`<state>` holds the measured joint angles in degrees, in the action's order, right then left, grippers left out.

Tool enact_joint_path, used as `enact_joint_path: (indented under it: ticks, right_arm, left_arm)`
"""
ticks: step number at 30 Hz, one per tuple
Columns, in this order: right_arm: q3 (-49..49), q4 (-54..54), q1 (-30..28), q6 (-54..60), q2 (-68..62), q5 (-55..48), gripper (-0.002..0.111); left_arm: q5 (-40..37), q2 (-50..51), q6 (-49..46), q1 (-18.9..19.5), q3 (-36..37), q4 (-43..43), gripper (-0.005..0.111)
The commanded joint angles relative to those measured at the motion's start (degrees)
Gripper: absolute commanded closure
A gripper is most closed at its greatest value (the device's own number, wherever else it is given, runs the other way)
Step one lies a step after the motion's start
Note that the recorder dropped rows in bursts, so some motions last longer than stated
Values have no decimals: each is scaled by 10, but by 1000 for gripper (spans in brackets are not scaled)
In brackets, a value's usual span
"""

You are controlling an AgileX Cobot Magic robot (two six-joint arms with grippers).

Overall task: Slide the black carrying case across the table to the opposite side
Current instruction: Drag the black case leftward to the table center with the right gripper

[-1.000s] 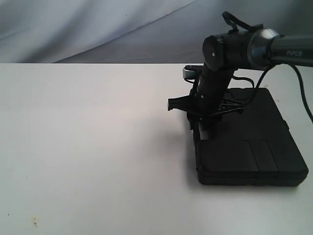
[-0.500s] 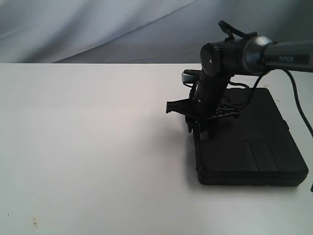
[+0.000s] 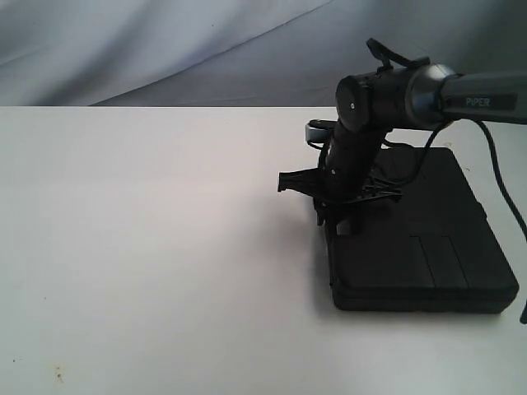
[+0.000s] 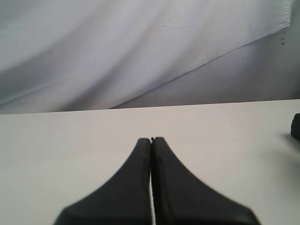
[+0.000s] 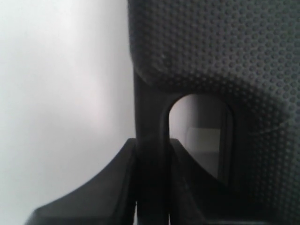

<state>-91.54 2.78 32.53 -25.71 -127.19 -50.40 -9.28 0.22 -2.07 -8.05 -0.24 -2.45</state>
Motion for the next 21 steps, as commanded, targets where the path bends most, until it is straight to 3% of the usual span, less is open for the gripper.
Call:
enact_joint_path:
  ticks: [1,16,21]
  right_arm:
    - [-2,18,25,-32,0,42,108]
    - [-4,57,63,-48,-6,137,108]
    - [-42,56,75,-48,-32,113,108]
  left_arm:
    - [4,-2,3,1,2,0,107]
    - [4,-2,2,1,2,0,107]
    - [4,-2,2,1,2,0,107]
